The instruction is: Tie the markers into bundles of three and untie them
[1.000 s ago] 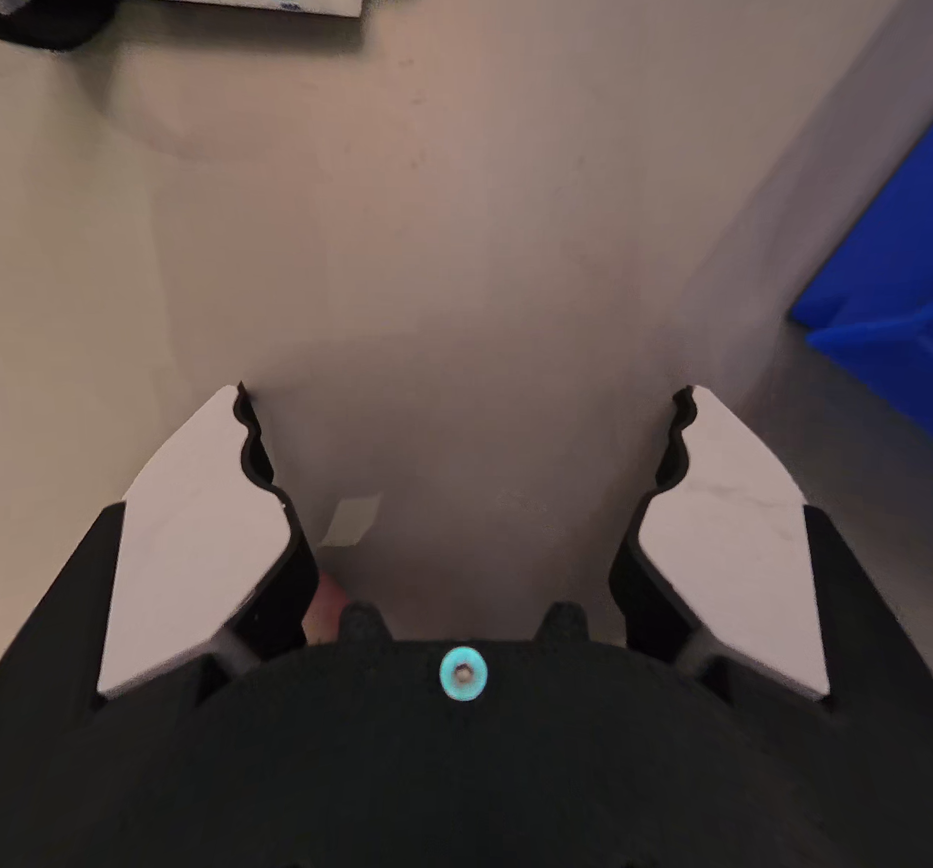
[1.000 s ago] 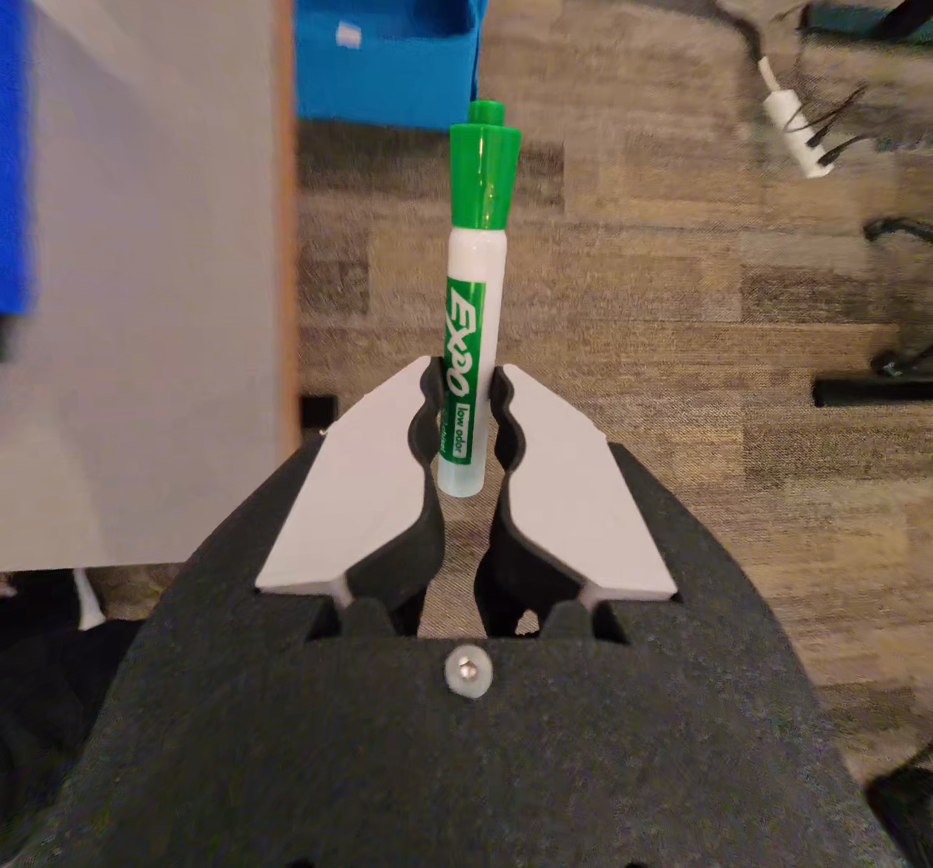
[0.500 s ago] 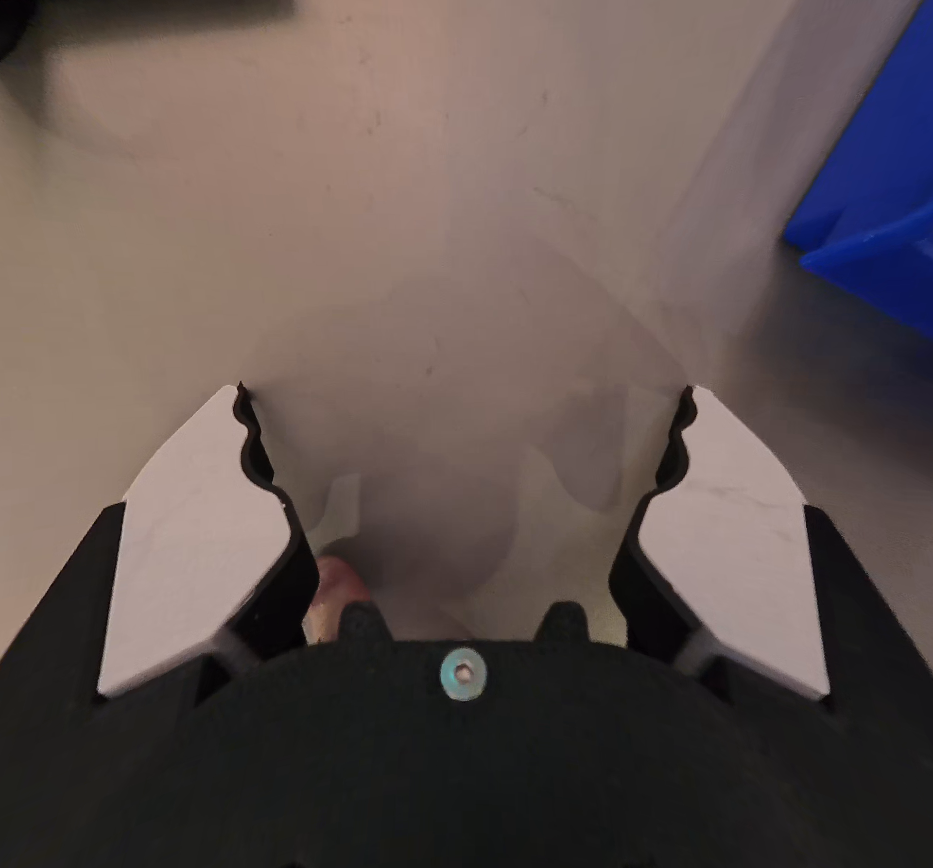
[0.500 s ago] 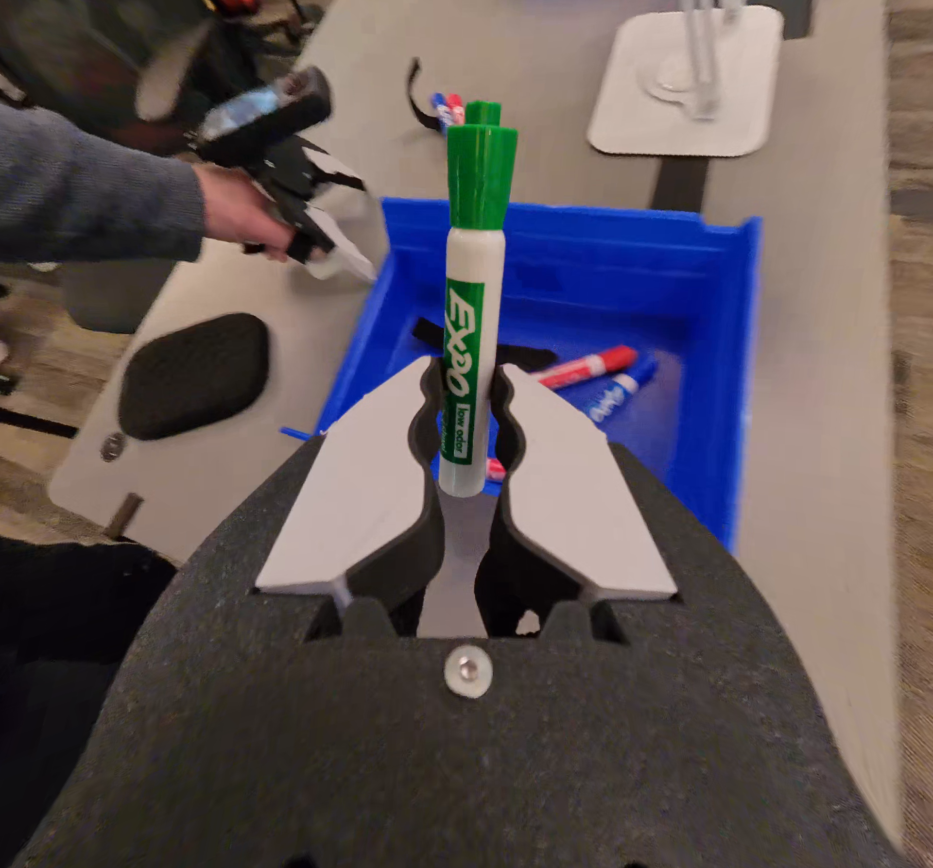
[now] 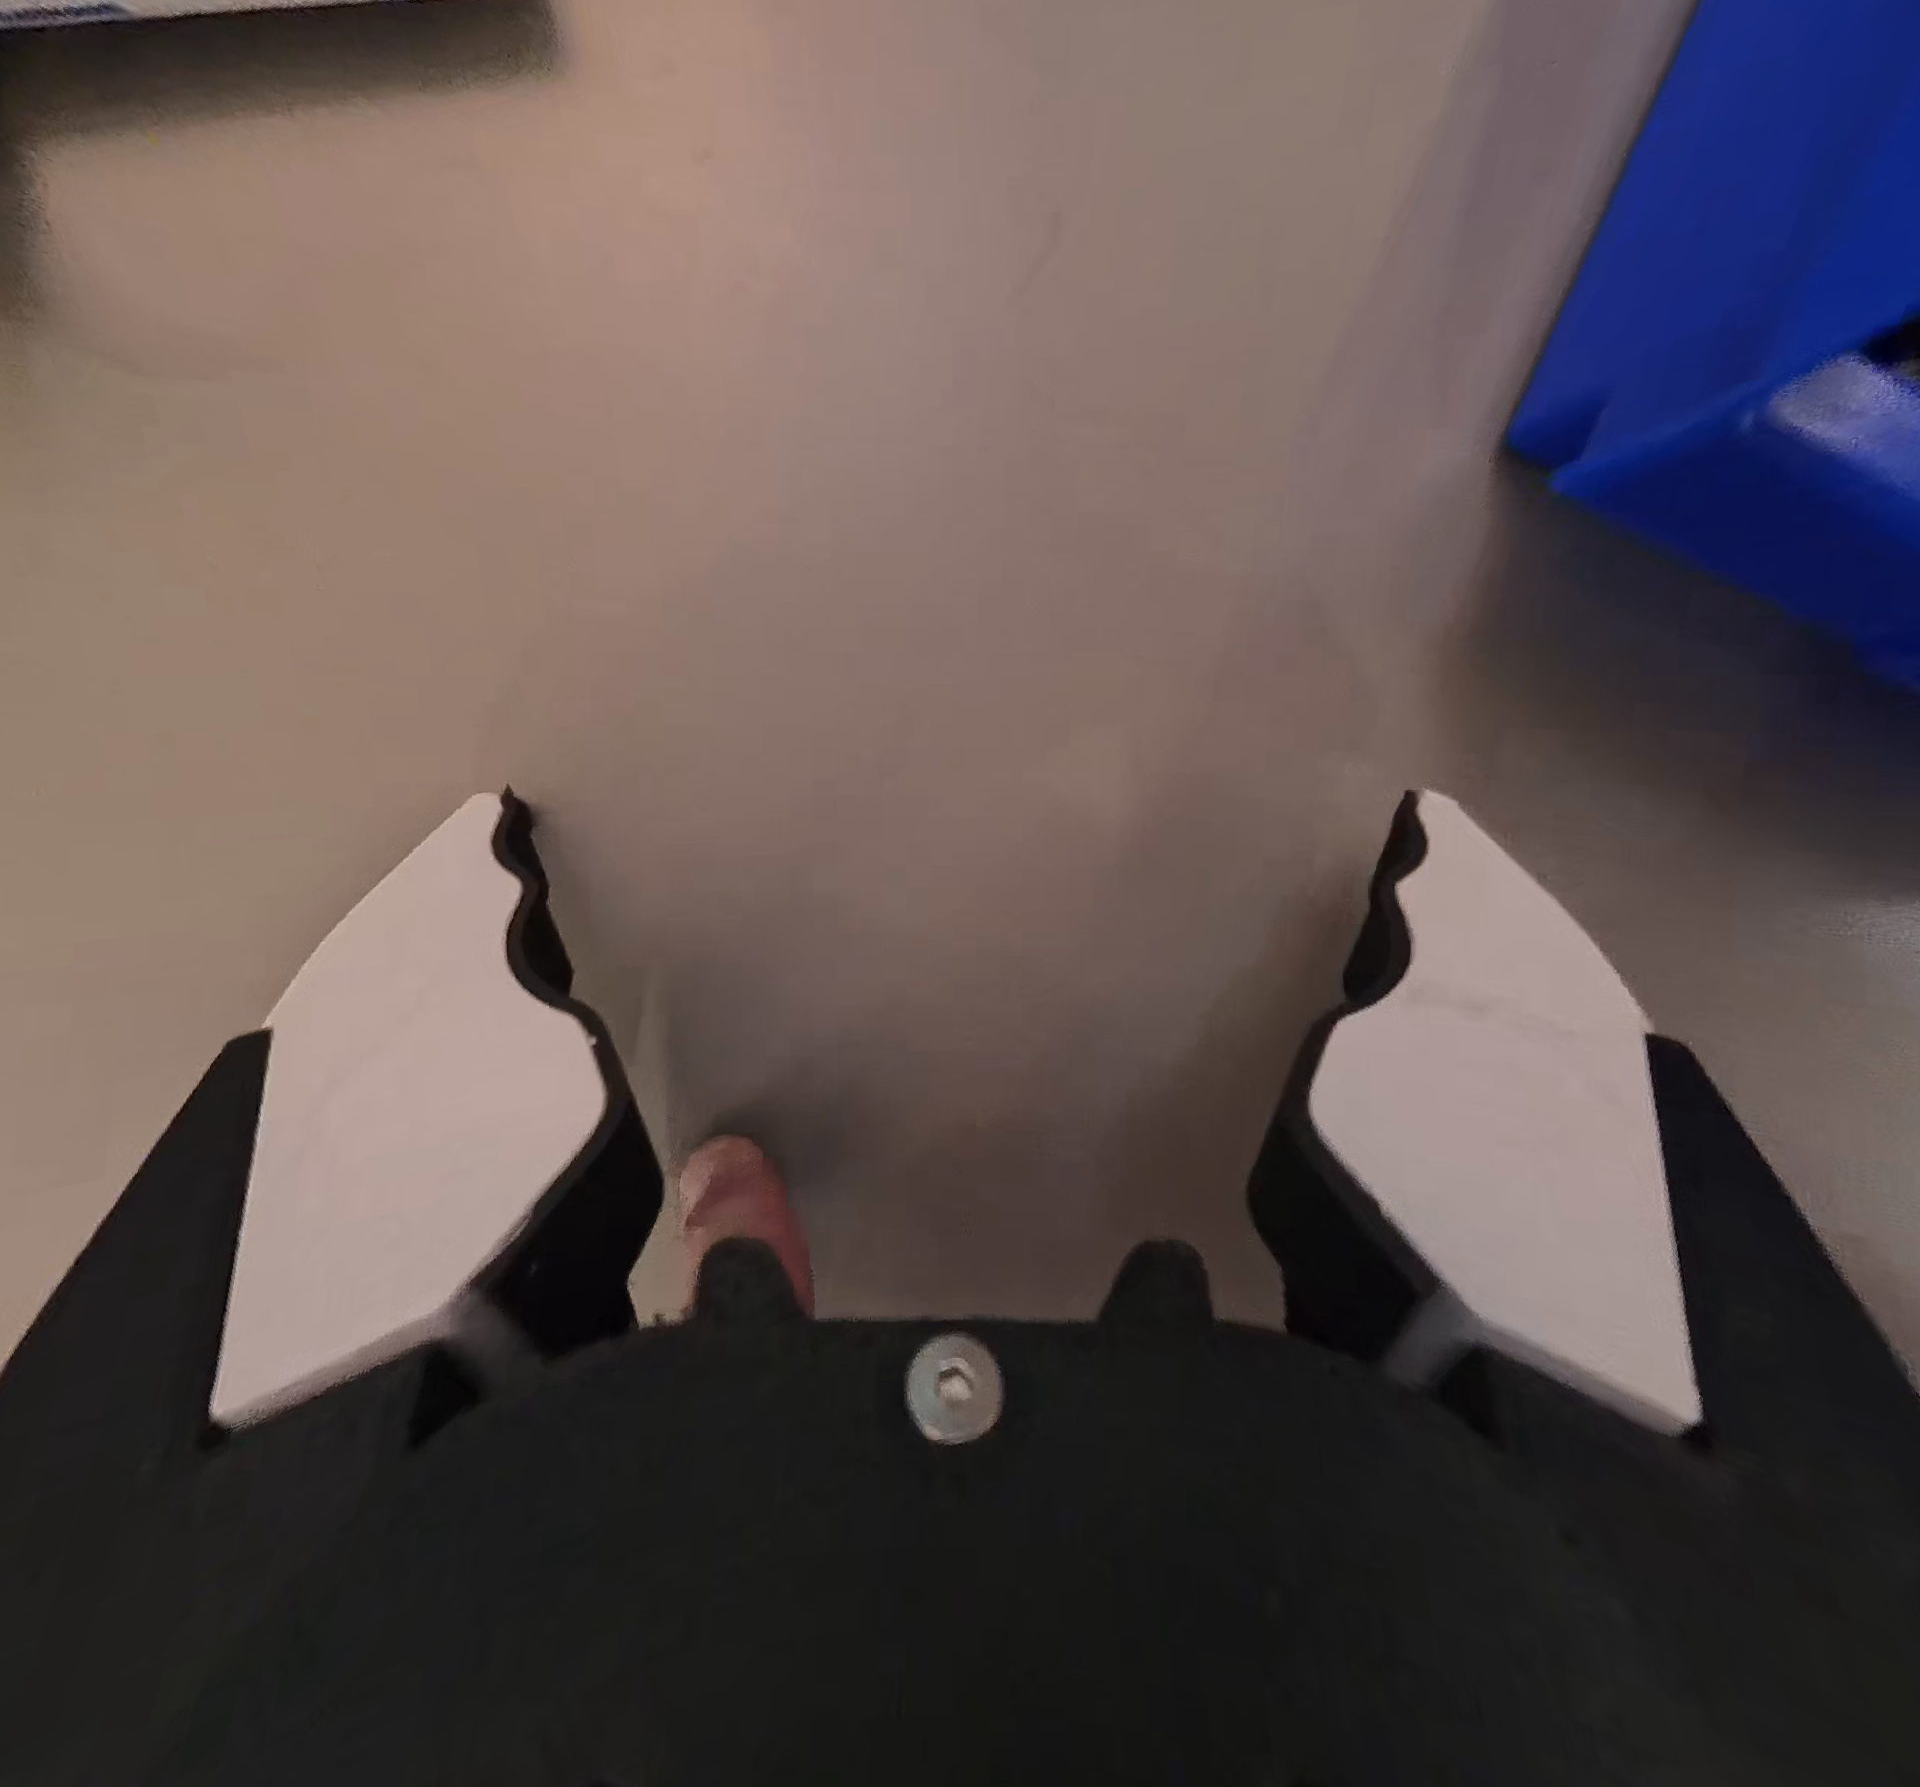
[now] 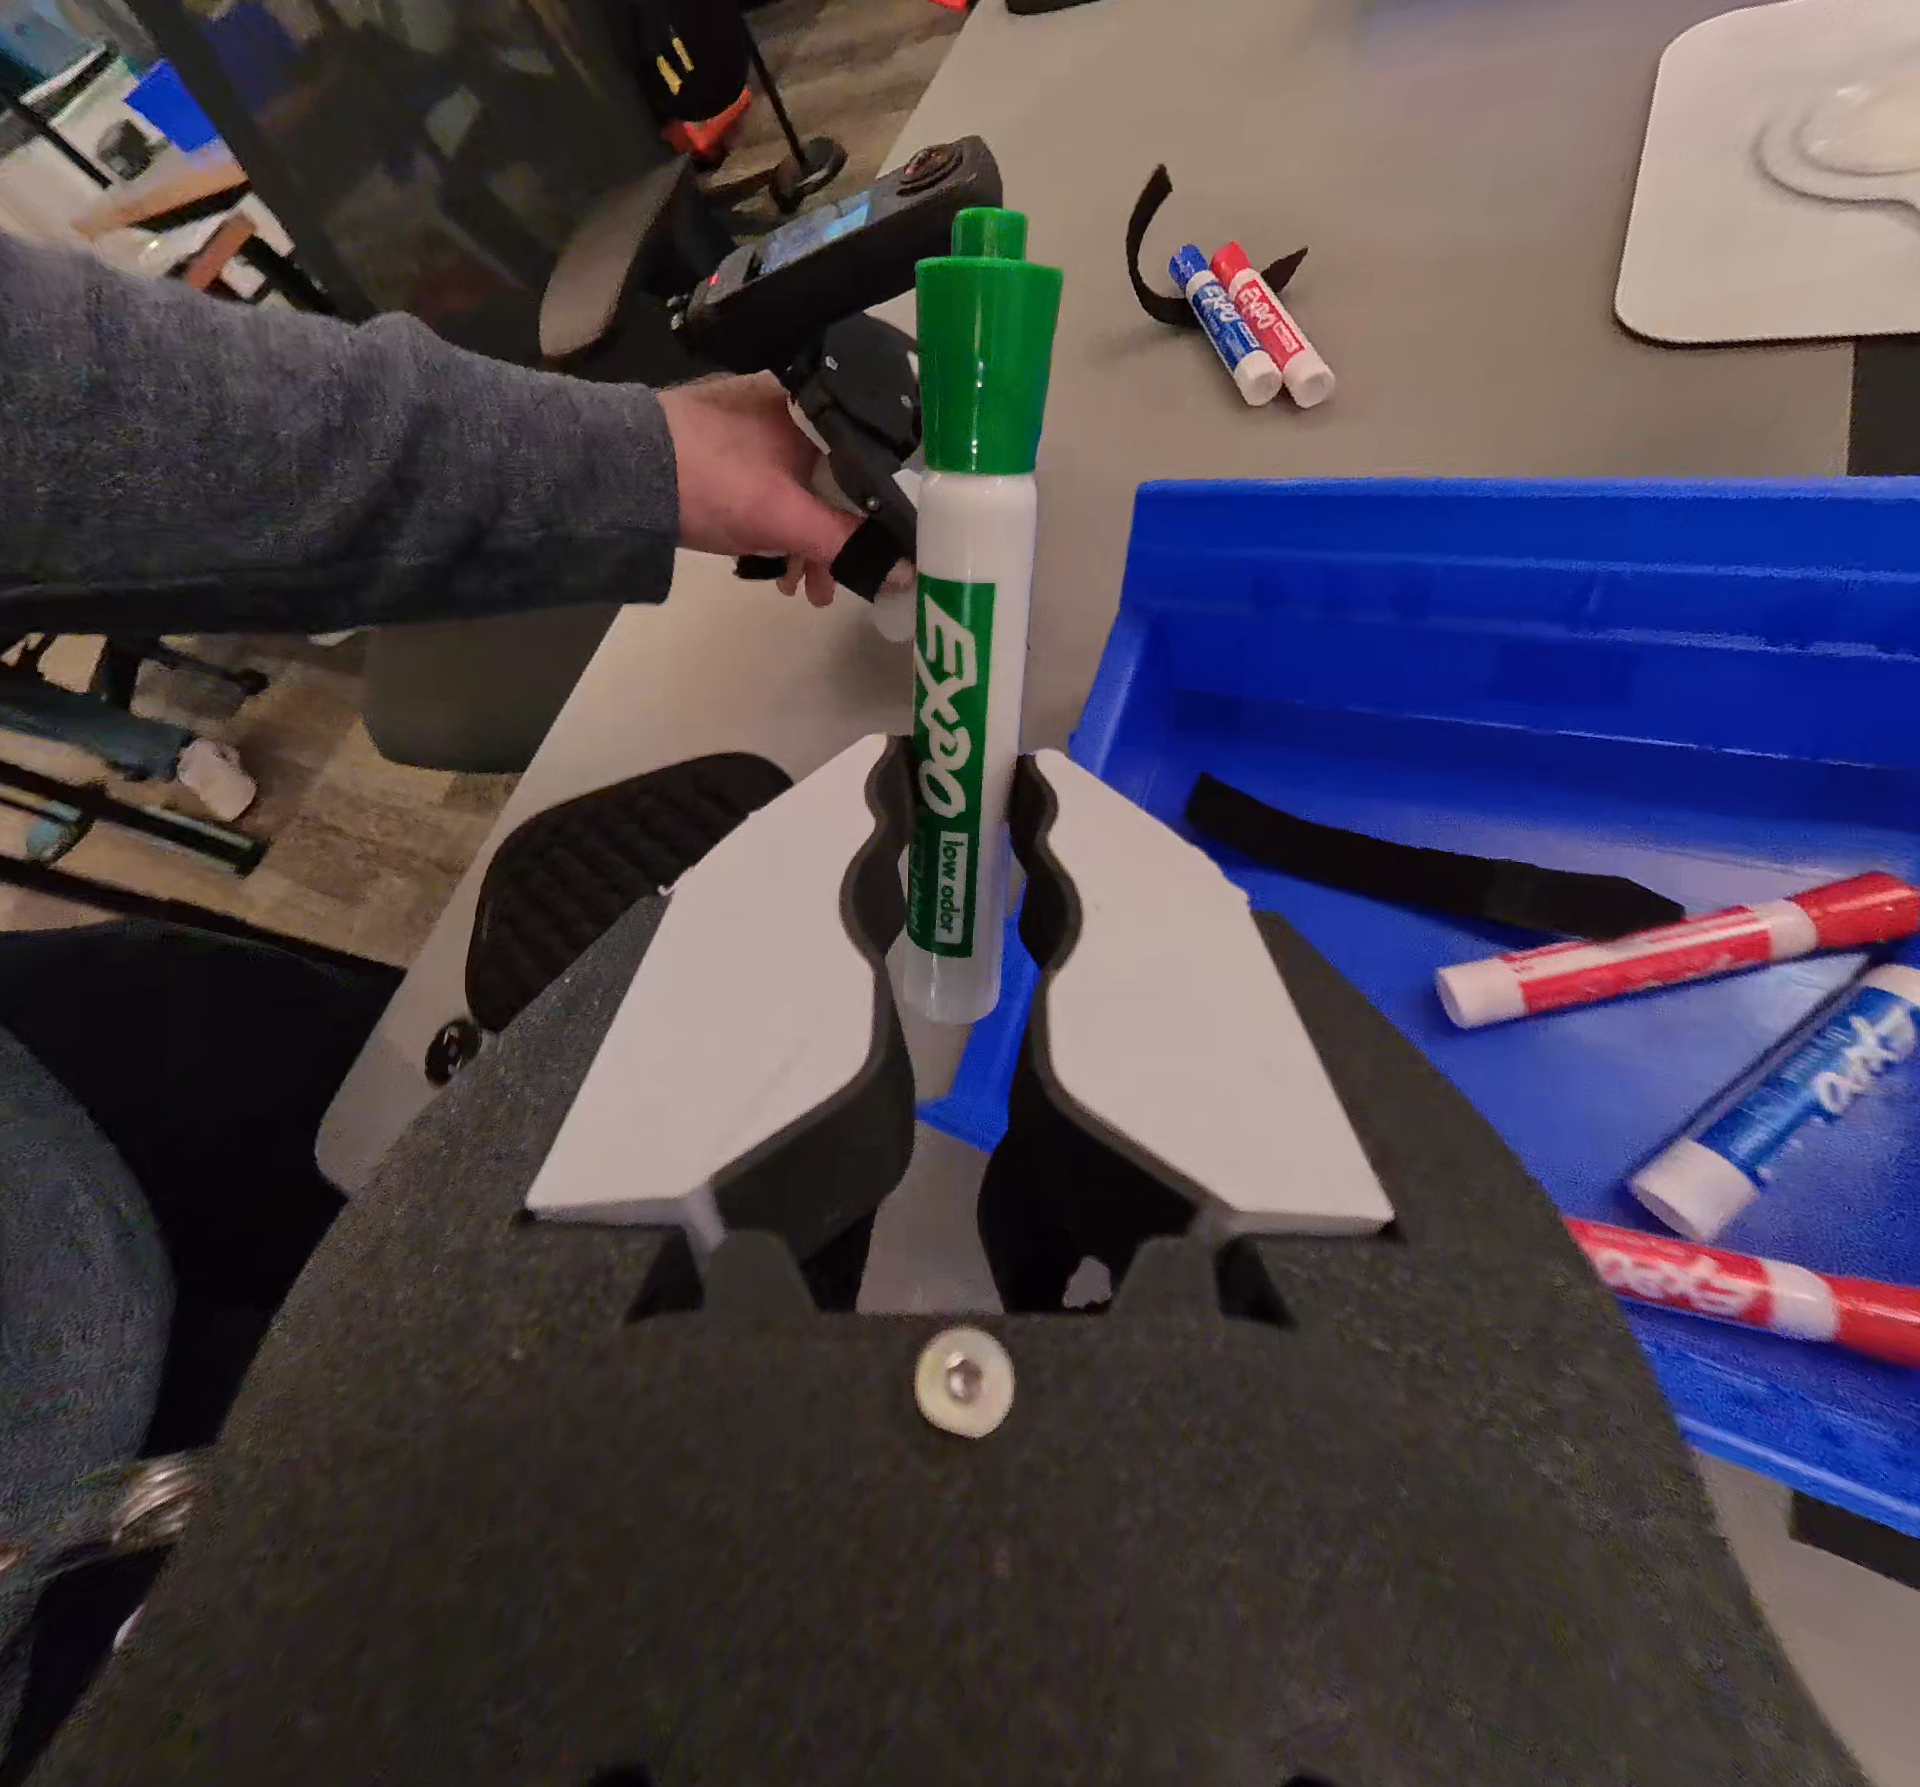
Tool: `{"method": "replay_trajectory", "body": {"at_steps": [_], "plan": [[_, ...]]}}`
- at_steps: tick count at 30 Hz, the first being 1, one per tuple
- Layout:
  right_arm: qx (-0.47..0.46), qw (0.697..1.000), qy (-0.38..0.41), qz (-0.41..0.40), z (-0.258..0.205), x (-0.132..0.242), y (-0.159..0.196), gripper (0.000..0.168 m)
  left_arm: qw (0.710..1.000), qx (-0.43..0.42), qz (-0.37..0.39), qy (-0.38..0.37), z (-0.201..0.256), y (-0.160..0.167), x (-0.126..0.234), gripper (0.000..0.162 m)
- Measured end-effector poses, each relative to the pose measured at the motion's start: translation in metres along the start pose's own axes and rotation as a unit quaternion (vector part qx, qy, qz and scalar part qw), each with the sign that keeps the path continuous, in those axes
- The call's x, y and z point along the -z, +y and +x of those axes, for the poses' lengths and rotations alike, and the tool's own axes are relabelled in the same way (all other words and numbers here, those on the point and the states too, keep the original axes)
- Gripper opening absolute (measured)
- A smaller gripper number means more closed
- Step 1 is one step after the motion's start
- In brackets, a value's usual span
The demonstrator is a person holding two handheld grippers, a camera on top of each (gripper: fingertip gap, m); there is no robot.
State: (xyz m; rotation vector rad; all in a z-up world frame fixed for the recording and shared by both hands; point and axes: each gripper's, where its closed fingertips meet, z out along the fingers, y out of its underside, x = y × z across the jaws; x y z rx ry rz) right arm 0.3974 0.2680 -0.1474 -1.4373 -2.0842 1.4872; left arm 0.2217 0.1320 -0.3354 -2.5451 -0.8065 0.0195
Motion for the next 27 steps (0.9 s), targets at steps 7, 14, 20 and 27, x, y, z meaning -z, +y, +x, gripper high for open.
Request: {"method": "replay_trajectory", "body": {"at_steps": [7,14,20,27], "plan": [[-0.052,0.996,0.07,0.003,-0.058,-0.076,-0.015,0.019,0.979,-0.045,0.188,0.064,-0.066,-0.043,0.076,0.115],[-0.114,0.987,0.101,0.048,-0.083,-0.173,-0.056,0.019,0.921,-0.116,0.368,-0.043,-0.236,-0.134,0.093,0.115],[-0.139,0.979,0.124,0.085,-0.065,-0.223,-0.079,0.019,0.921,-0.21,0.325,-0.039,-0.26,-0.158,0.023,0.104],[-0.168,0.961,0.162,0.149,-0.043,-0.263,-0.093,0.018,0.91,-0.317,0.251,-0.092,-0.252,-0.155,-0.009,0.078]]}}
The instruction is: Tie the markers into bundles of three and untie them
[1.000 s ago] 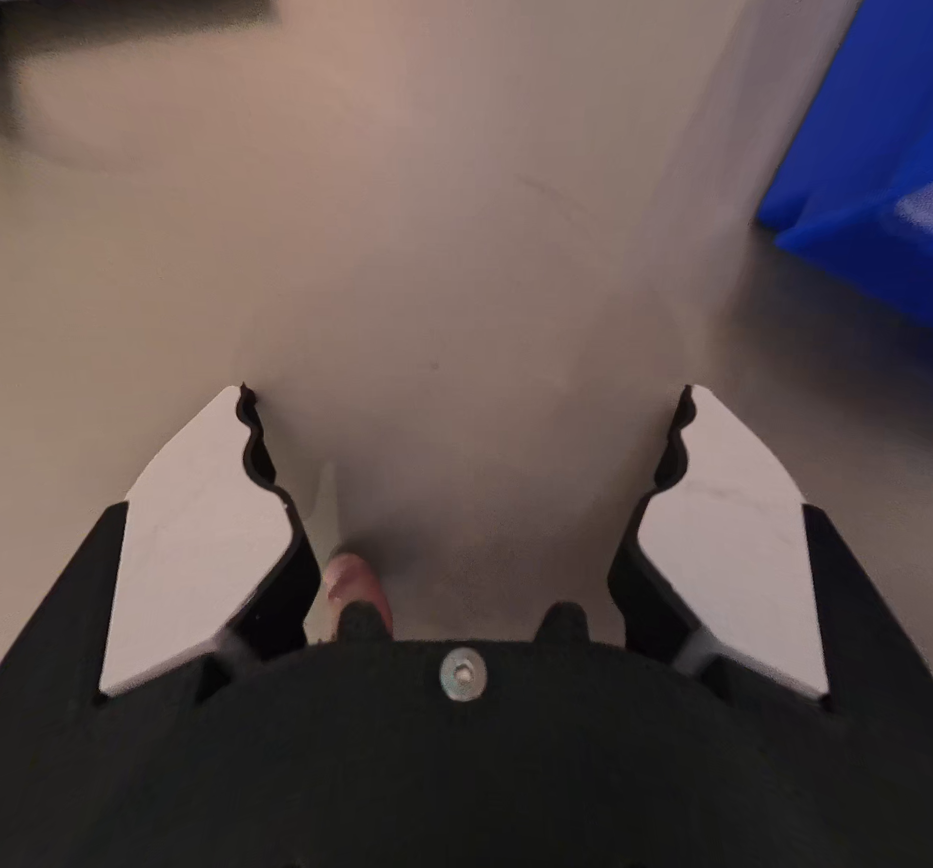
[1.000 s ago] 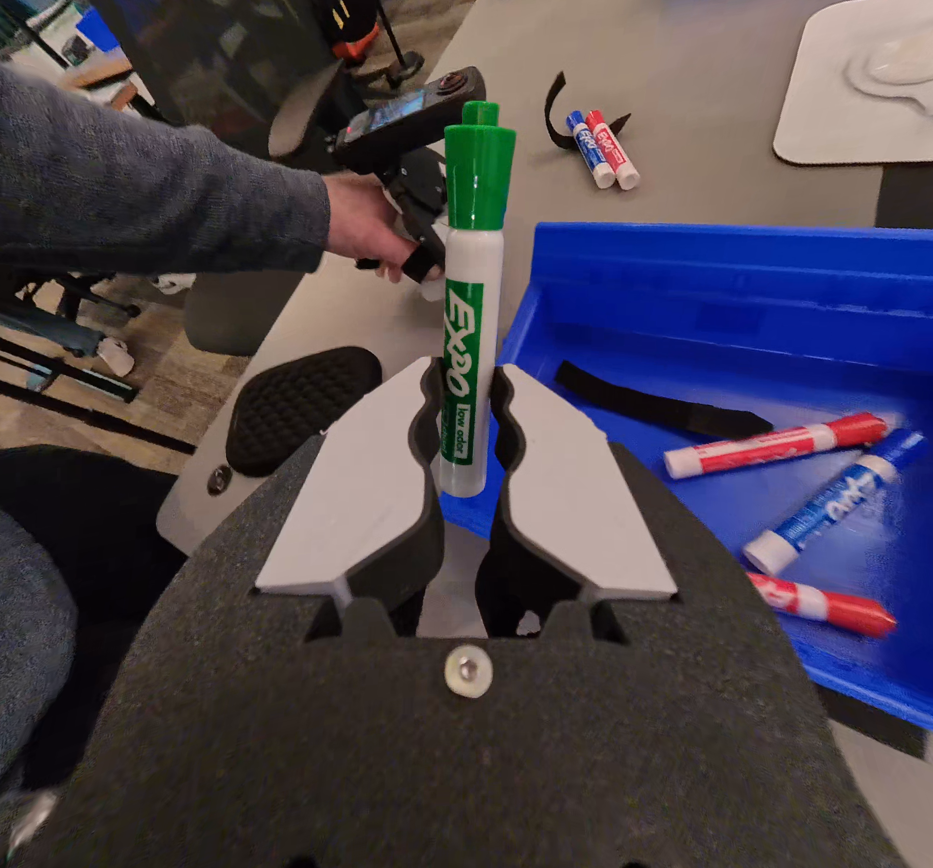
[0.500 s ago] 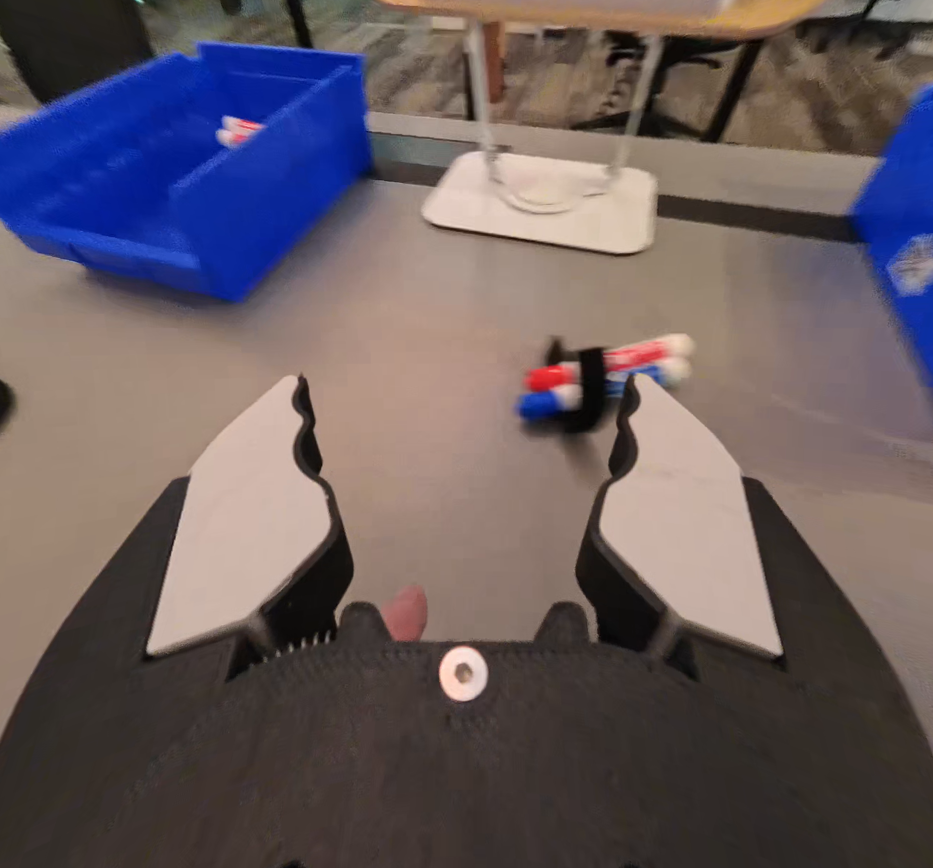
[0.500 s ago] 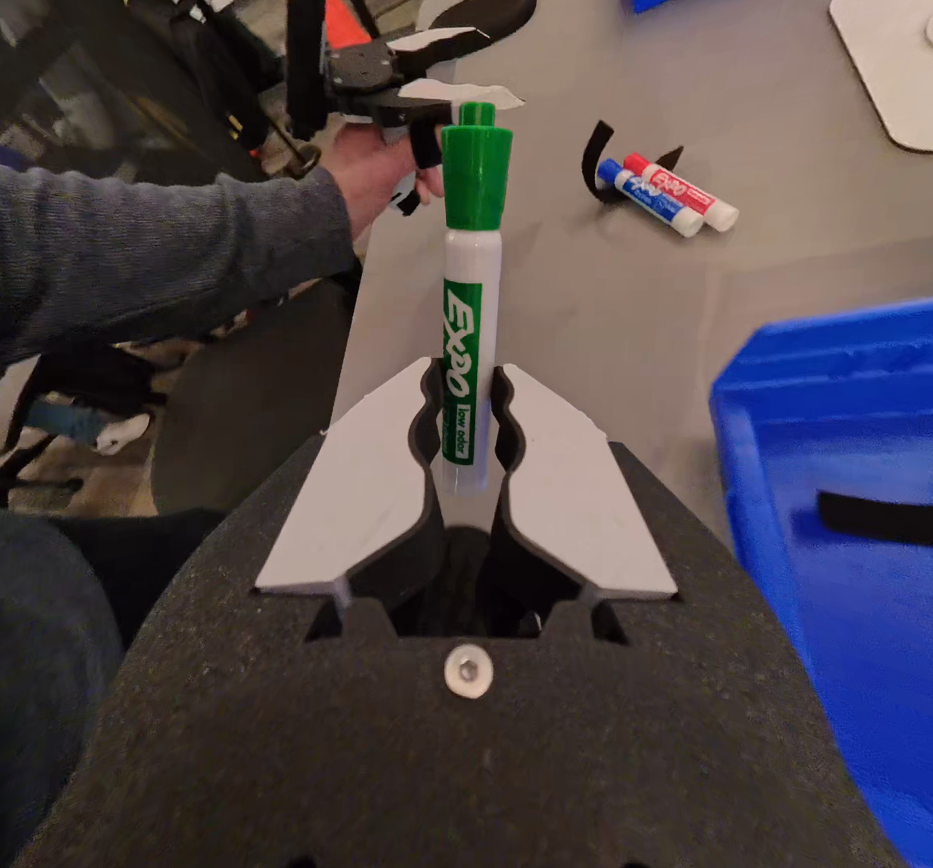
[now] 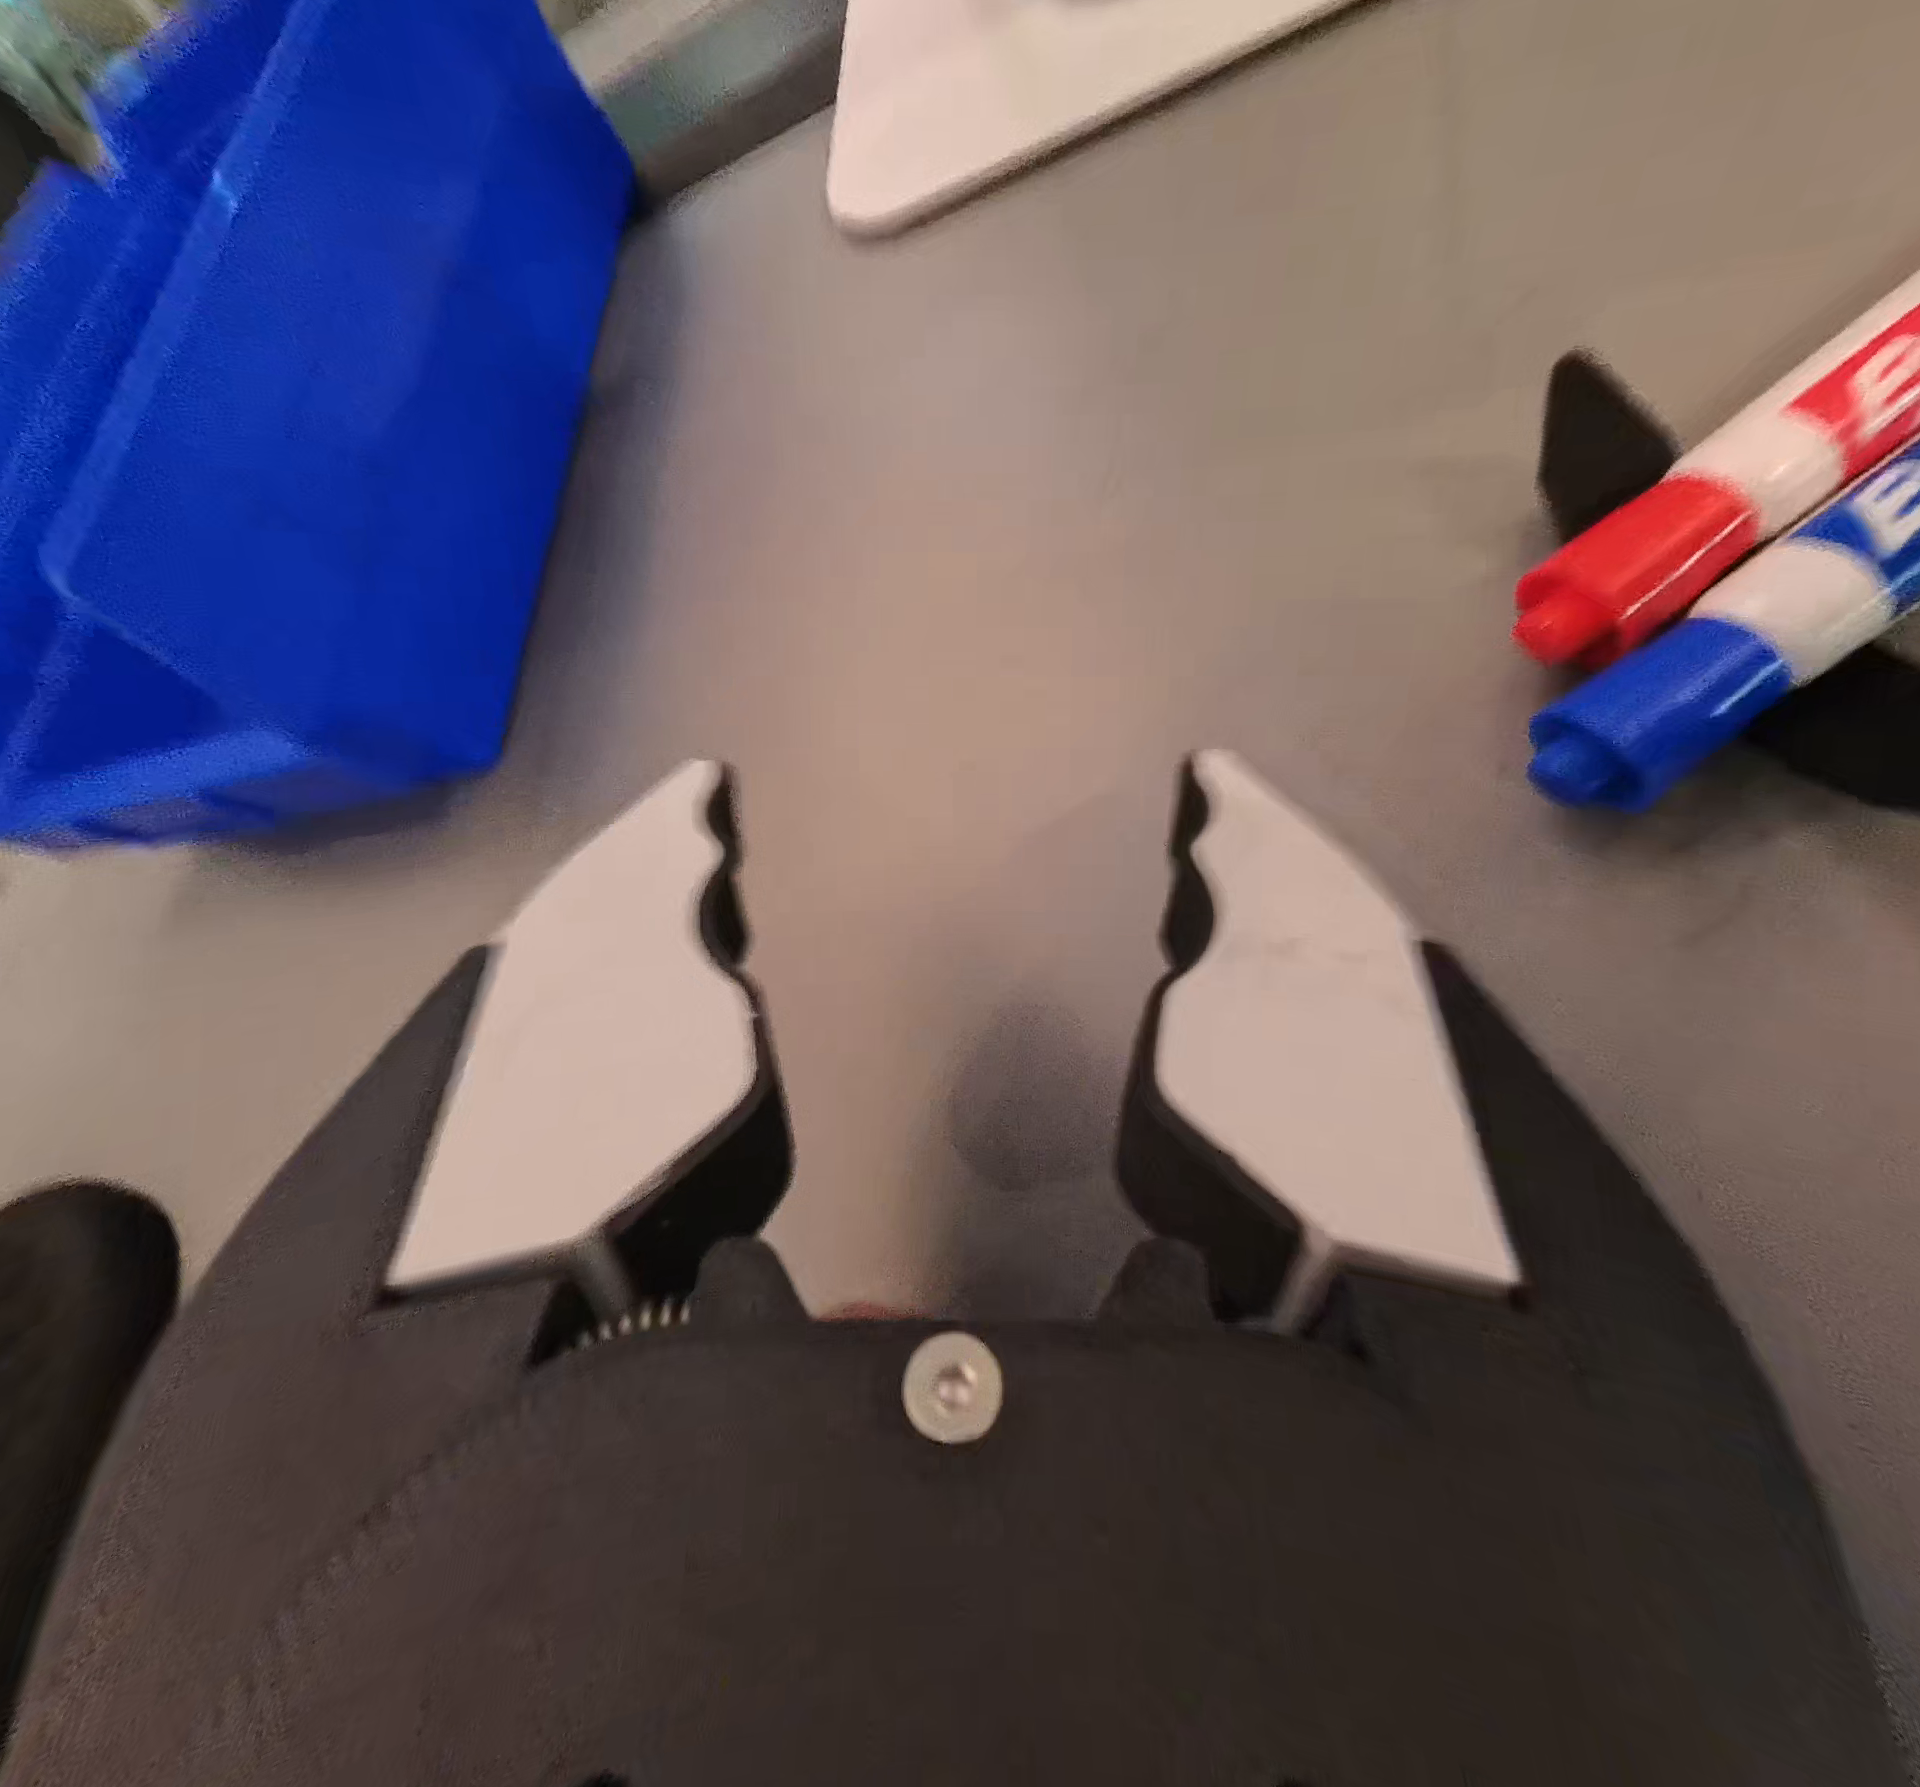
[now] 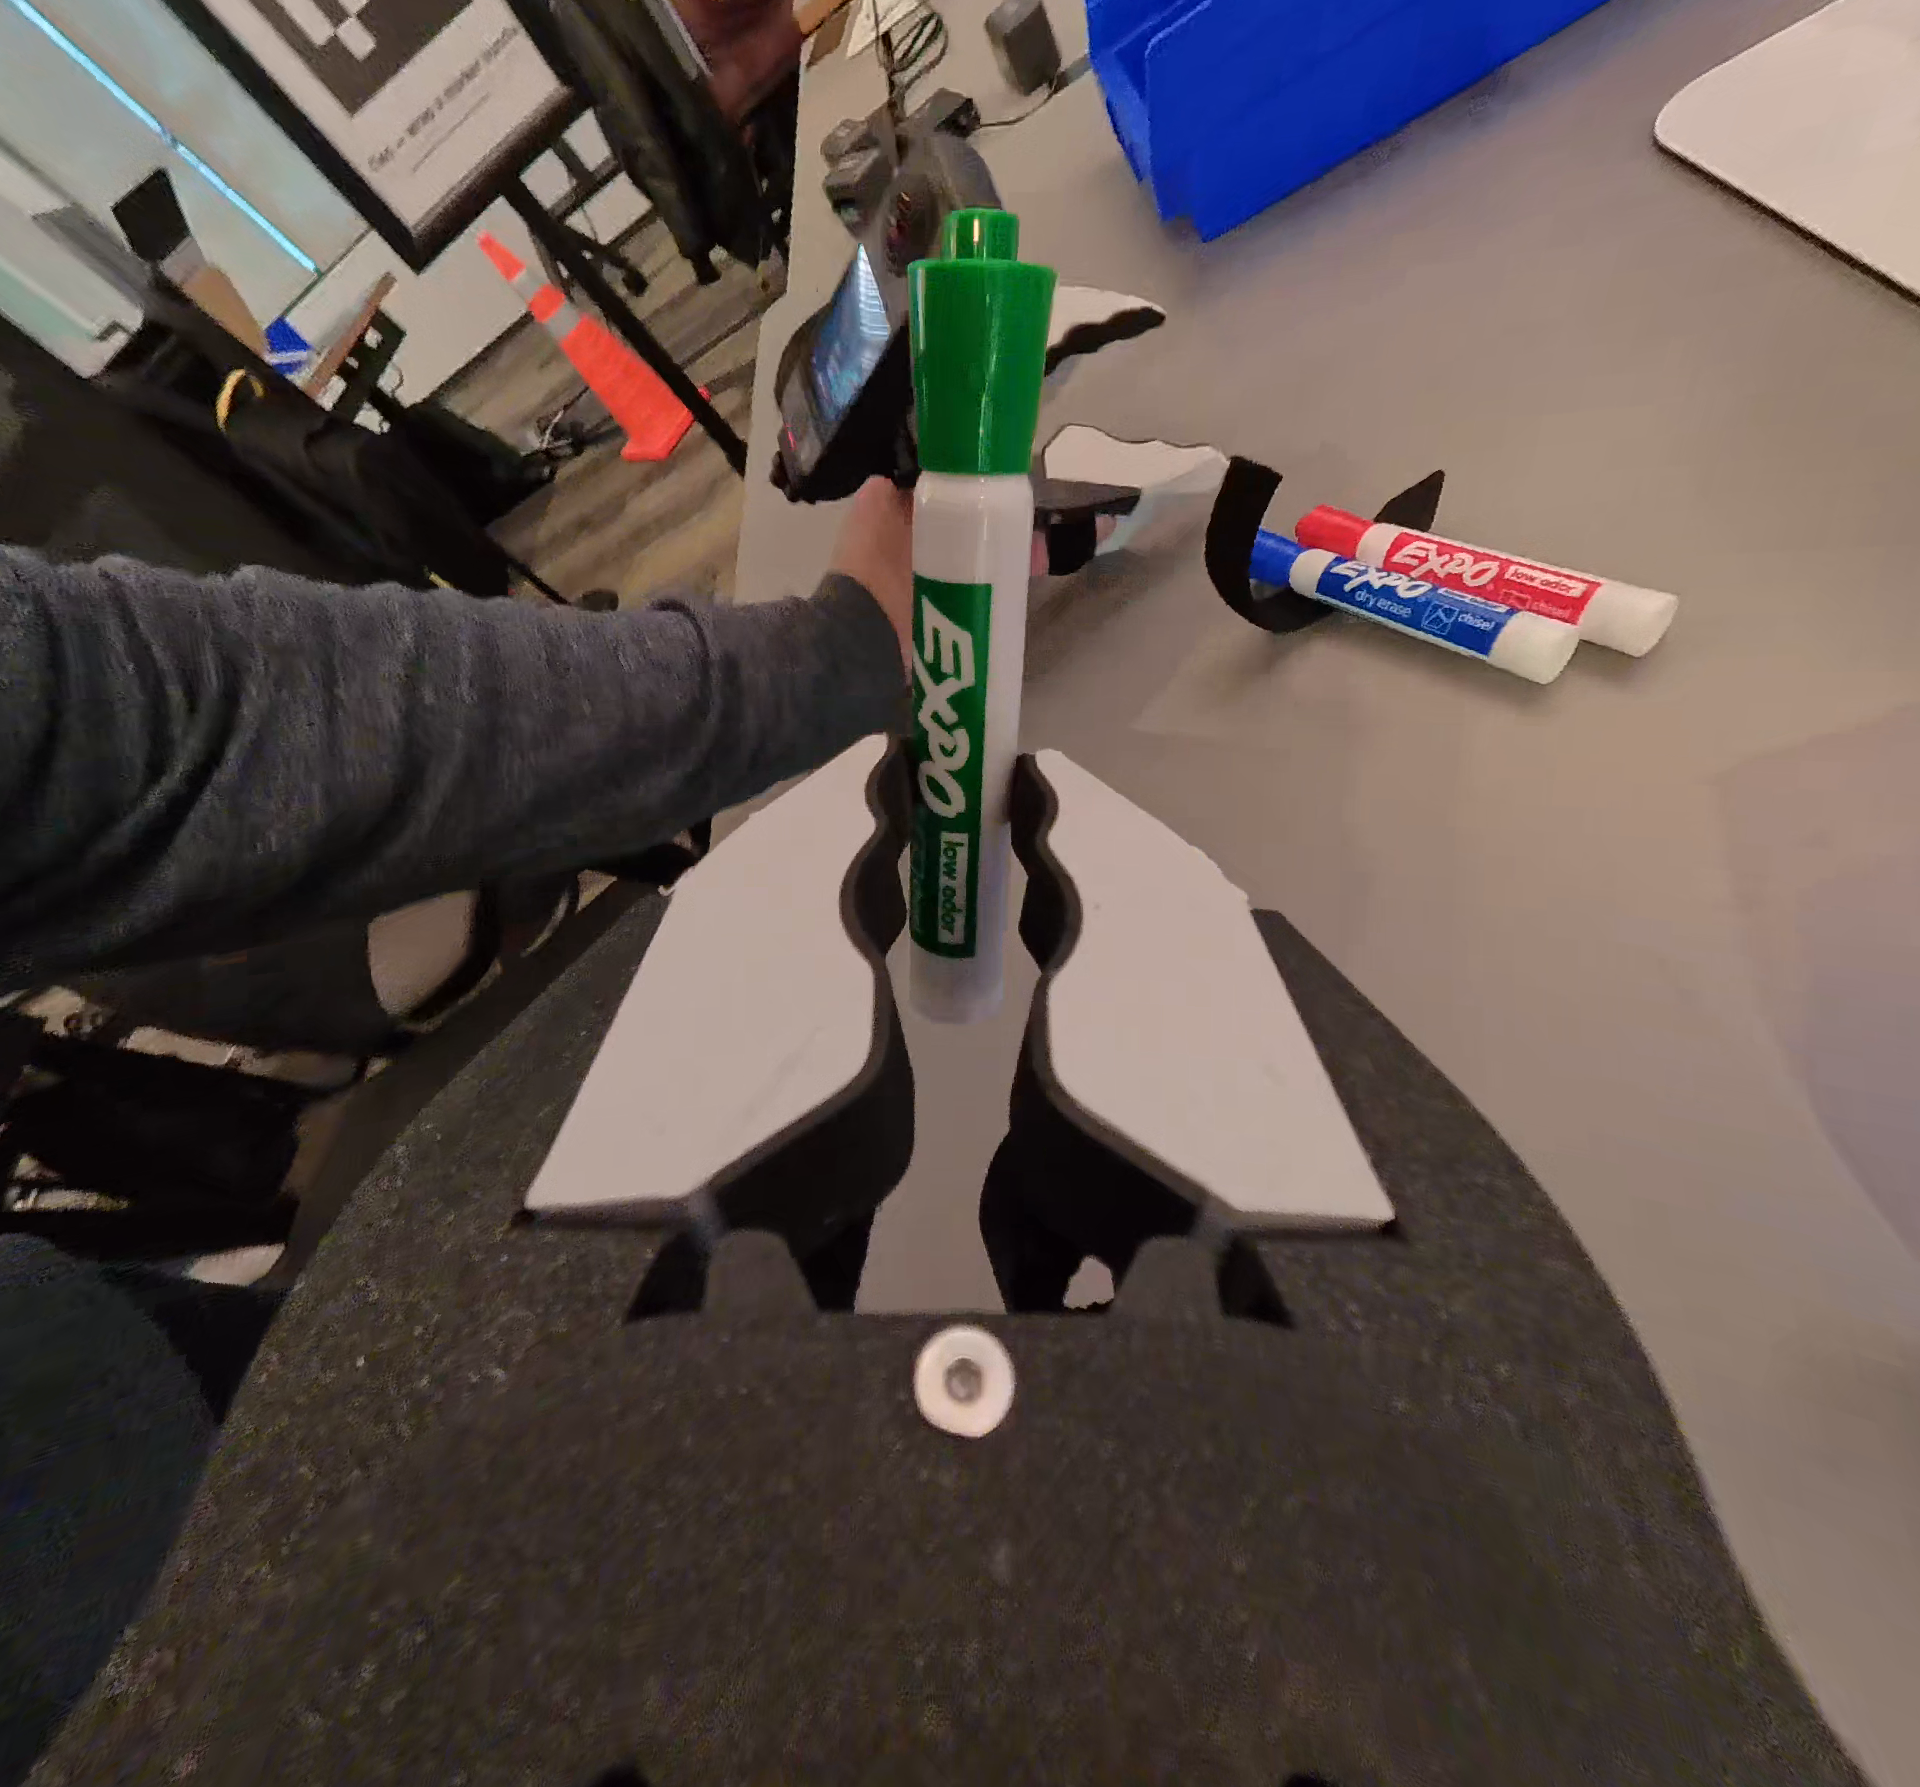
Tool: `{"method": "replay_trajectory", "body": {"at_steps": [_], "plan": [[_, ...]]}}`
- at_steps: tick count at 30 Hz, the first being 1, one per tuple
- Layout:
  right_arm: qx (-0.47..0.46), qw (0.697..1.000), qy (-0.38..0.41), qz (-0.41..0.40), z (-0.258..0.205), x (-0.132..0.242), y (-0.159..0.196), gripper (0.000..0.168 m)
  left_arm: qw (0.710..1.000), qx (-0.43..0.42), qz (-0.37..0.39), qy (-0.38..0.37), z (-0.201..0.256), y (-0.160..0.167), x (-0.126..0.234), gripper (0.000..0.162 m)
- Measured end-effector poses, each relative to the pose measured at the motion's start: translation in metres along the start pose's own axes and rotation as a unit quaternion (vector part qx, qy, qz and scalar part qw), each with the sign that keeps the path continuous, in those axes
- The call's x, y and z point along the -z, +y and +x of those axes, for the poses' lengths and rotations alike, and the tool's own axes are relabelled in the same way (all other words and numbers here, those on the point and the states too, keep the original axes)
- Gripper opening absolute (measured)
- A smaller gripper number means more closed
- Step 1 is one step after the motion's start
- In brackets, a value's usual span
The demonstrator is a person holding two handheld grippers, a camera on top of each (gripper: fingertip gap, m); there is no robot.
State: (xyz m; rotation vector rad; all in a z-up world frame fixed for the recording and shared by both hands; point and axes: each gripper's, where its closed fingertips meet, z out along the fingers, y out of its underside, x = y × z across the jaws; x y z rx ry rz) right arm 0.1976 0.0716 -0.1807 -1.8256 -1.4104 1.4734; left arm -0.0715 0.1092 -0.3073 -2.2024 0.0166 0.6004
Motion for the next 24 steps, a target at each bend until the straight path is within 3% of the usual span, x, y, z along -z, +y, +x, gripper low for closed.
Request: {"method": "replay_trajectory", "body": {"at_steps": [3,6,14,24], "plan": [[-0.018,1.0,0.004,0.023,-0.002,-0.015,0.003,0.019,0.998,0.028,-0.022,-0.043,-0.022,0.012,-0.001,0.073],[-0.007,0.998,0.026,0.056,0.003,-0.025,0.005,0.019,0.999,0.033,-0.025,-0.026,-0.021,0.014,-0.003,0.068],[0.025,0.986,0.093,0.133,0.017,-0.049,0.018,0.019,1.0,0.008,-0.001,0.011,-0.024,0.012,-0.007,0.074],[0.061,0.973,0.156,0.161,0.02,-0.074,0.026,0.019,0.995,-0.024,0.045,0.087,-0.016,0.003,-0.006,0.082]]}}
